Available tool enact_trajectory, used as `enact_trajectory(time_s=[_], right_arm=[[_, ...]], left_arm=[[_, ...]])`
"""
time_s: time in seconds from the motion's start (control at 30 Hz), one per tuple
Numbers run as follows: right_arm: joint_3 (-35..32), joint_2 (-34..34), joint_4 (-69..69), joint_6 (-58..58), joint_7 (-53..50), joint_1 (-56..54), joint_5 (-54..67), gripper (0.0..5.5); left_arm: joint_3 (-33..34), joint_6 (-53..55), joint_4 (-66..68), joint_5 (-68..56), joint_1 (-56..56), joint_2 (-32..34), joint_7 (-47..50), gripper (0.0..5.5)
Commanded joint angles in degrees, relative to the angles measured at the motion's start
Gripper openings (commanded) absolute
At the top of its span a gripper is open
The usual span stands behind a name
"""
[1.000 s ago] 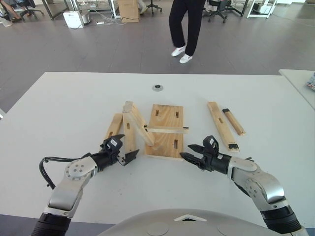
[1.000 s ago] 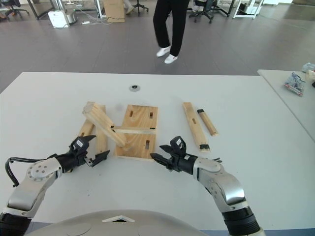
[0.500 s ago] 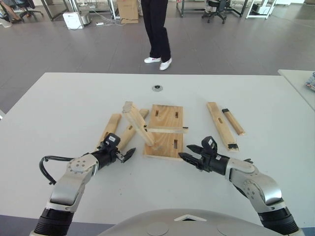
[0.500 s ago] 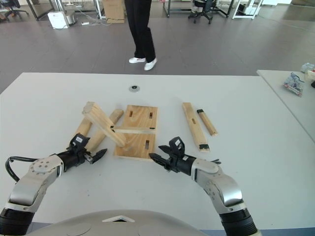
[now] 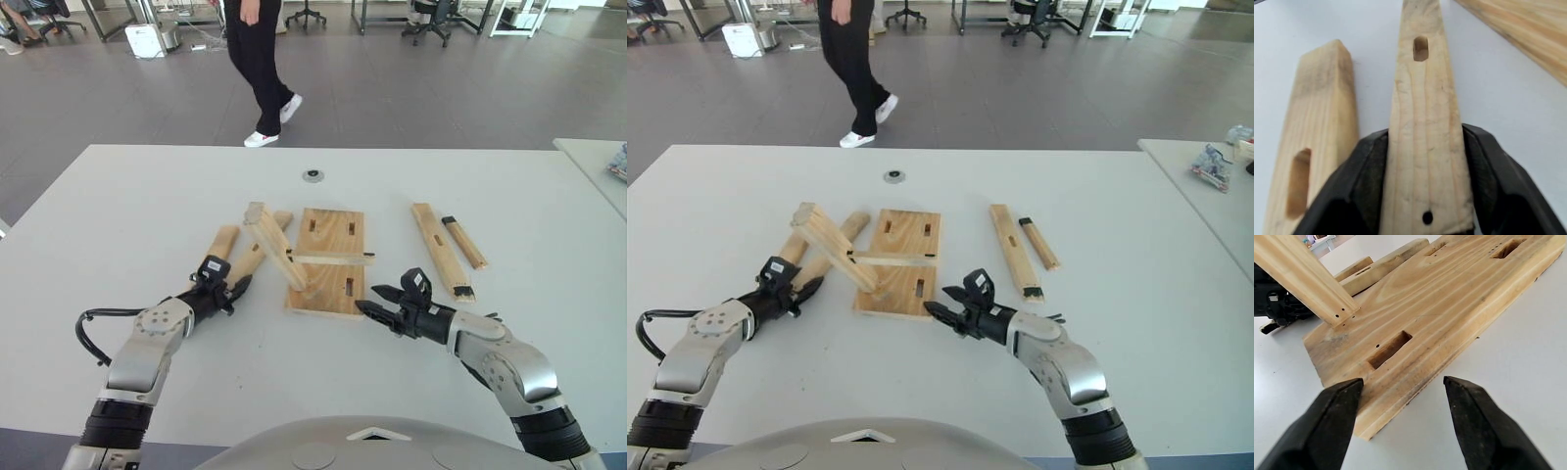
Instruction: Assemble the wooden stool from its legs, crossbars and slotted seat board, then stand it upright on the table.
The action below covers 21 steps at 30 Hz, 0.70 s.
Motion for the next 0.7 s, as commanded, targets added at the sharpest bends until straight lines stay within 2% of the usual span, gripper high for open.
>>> enact_trajectory(time_s=[0.03, 0.1, 0.17, 0.23, 0.33, 0.4, 0.5, 0.57, 0.7], right_arm=[[-0.07, 0.10, 1.35, 0.64, -1.06, -0.30, -1.31, 3.07], [-0.80, -0.13, 1.41, 0.74, -1.06, -0.28, -1.08, 3.07], [-3.60, -0.67, 1.20, 1.50, -1.01, -0.31, 0.61, 3.07], [-9.43, -1.89, 1.83, 3.26, -0.28, -2.13, 4.34, 3.07], [-20.09, -8.27, 4.49, 7.59, 3.58, -9.24, 11.58, 3.07], [-26.01, -12.02, 3.28, 10.66, 6.40, -15.86, 18.75, 3.07], [-33.26, -13.48, 3.85, 16.05, 6.13, -33.85, 37.33, 3.67], [-34.34, -12.44, 5.71, 18.17, 3.75, -43.99, 48.01, 4.11], [-34.33, -11.45, 9.74, 19.83, -1.00, -52.04, 59.43, 4.96]], left_arm=[[0.78, 1.70, 7.89, 0.87, -0.68, -3.30, 2.68, 2.12], [3.66, 2.61, 6.46, -1.51, -3.95, -3.53, 2.71, 2.12], [10.32, 5.37, 1.88, -9.14, -13.05, -3.01, 1.73, 2.12], [16.82, 10.73, -2.37, -19.76, -24.22, -1.32, -0.46, 2.10], [21.21, 17.66, -4.39, -30.58, -38.01, 2.16, -2.72, 2.10], [20.93, 21.02, -5.72, -35.64, -43.89, 3.15, -4.69, 2.10], [17.45, 25.36, -7.86, -43.52, -50.50, 2.26, -10.26, 2.10], [14.89, 27.06, -8.26, -46.24, -52.05, 1.28, -13.08, 2.10], [13.33, 29.88, -9.96, -51.60, -52.50, 0.98, -16.38, 2.10]])
